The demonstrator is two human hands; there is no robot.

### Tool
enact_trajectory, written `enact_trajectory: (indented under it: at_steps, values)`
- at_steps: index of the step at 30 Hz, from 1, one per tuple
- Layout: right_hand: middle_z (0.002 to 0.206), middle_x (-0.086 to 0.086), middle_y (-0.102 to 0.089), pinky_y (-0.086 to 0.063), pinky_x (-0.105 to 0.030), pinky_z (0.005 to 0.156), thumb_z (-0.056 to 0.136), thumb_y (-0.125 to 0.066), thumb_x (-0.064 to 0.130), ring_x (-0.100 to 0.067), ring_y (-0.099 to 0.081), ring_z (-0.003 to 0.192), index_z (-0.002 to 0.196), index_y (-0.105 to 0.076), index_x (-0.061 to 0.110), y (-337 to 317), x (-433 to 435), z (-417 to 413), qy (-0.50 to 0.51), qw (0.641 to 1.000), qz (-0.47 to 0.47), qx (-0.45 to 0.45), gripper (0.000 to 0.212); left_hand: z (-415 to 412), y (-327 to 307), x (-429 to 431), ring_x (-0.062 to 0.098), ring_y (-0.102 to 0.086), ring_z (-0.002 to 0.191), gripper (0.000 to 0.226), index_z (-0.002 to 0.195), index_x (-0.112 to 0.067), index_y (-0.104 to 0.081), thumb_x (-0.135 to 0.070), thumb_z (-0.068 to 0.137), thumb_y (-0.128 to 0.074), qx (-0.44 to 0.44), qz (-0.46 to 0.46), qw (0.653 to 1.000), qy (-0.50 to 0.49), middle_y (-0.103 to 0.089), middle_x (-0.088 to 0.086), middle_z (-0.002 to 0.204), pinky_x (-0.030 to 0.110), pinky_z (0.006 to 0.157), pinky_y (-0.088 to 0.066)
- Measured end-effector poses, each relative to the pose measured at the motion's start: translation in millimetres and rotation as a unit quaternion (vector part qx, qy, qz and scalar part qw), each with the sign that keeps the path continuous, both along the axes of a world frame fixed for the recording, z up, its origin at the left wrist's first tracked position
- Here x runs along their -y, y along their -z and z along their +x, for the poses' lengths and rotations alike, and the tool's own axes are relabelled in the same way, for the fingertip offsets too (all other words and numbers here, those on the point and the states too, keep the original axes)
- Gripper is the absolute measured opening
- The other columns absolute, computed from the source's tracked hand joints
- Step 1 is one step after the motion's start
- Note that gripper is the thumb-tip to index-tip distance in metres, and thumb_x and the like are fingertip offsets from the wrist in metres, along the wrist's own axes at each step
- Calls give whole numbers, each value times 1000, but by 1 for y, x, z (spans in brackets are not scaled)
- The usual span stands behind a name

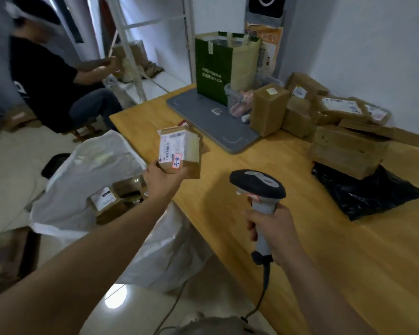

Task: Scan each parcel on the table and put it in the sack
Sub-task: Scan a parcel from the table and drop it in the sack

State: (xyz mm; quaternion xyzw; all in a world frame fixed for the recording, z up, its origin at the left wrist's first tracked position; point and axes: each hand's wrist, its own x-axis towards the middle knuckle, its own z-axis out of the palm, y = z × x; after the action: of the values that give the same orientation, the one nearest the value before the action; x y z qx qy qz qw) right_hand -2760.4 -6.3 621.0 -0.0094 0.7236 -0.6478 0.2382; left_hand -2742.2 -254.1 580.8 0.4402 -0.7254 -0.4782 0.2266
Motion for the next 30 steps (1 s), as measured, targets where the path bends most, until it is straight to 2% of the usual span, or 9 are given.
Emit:
enact_trajectory:
  at_steps: [2,5,8,10,12,16,21,24,30]
  values:
    - [53,-13,-54,-42,-29,44,80,-68,-1,-20,-46,39,82,-61,-9,3,18,2,-26,1000,5,3,11,22,7,21,27,-61,112,73,126,-8,-57,-47,67,-77,-58,102,987,-109,-62,7,119,37,85,-52]
    - [53,-11,-54,-40,-28,44,79,-69,-1,-18,-46,40,81,-62,-1,6,45,8,-55,998,0,33,7,62,24,50,28,-62,99,88,128,-8,-51,-63,62,-71,-67,258,933,-241,-59,8,121,32,62,-49]
    - [54,-11,-54,-40,-28,44,79,-70,-1,-18,-47,41,87,-63,-2,9,68,14,-84,995,2,46,10,97,52,84,27,-68,89,95,119,-13,-54,-66,43,-74,-73,307,913,-261,-66,9,111,31,64,-54]
    - [53,-11,-54,-40,-28,45,79,-69,-1,-18,-47,41,85,-63,-2,12,79,16,-96,994,7,46,9,110,65,104,28,-69,91,84,119,-14,-52,-61,53,-74,-72,317,911,-255,-66,9,107,32,68,-55]
    - [51,-9,-54,-40,-28,45,79,-70,-1,-18,-47,41,82,-63,-1,15,87,17,-100,994,13,48,7,113,77,123,27,-68,94,77,121,-17,-51,-56,60,-75,-65,336,912,-224,-66,9,111,33,73,-56]
    - [51,-8,-55,-41,-27,43,79,-70,-1,-16,-47,40,83,-63,2,18,90,13,-82,994,19,62,8,95,125,166,27,-63,104,104,124,-23,-50,-63,36,-87,-14,317,931,-179,-63,5,119,45,90,-52]
    - [53,-8,-56,-40,-26,42,80,-69,-1,-17,-46,41,91,-64,3,17,68,-2,-18,996,-2,85,13,37,50,82,28,-58,111,64,131,-10,-51,-39,79,-74,26,240,968,-70,-59,10,125,39,88,-50]
    - [55,-8,-55,-40,-26,43,80,-69,-1,-18,-46,41,88,-65,4,11,45,-17,47,994,-44,93,10,-7,42,37,29,-46,131,73,148,-11,-35,-31,87,-69,17,192,981,19,-42,9,148,42,106,-41]
    - [59,-4,-54,-41,-22,43,81,-67,3,-12,-47,44,77,-63,8,-13,-8,-65,204,951,-188,134,8,-95,14,-69,24,-45,132,70,149,-11,-32,-24,89,-67,38,97,971,216,-40,6,150,32,93,-45]
